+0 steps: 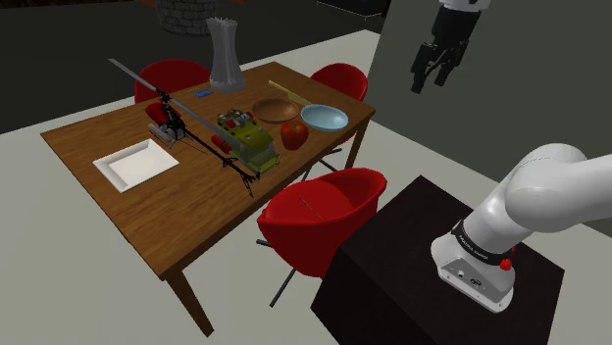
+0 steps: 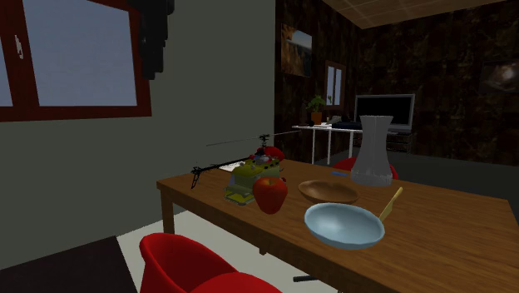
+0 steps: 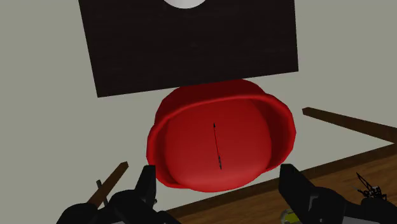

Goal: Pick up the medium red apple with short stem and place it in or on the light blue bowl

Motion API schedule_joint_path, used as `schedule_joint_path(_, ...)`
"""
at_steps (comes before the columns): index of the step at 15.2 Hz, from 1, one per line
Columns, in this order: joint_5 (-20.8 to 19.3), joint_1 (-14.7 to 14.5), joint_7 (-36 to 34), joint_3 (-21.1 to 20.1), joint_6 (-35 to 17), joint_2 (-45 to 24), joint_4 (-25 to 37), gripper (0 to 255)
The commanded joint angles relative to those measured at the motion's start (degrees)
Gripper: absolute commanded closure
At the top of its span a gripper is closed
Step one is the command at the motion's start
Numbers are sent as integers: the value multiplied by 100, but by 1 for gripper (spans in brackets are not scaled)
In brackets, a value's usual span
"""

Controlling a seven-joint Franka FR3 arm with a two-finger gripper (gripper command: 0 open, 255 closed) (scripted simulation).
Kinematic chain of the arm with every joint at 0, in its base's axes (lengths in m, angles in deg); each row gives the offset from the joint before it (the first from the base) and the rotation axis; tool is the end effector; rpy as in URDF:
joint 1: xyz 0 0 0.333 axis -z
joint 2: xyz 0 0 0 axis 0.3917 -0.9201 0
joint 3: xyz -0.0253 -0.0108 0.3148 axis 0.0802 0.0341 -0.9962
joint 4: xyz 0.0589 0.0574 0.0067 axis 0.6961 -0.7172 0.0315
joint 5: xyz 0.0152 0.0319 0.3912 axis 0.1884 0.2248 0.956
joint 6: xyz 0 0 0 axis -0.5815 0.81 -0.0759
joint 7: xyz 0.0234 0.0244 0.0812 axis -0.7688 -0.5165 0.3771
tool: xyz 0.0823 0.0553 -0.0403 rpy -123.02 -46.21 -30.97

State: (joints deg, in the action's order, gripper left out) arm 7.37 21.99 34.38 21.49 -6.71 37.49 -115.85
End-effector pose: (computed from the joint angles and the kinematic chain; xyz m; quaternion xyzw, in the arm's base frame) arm 0.3176 0.0009 0.5577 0.9968 -0.0715 -0.0338 0.0138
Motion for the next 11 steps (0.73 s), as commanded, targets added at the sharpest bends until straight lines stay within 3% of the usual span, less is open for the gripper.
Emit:
schedule_joint_path(1,0,0,0,0,0,0,0,0)
schedule_joint_path(11,409,91,-1500,-601,-1773,-1714,134,0)
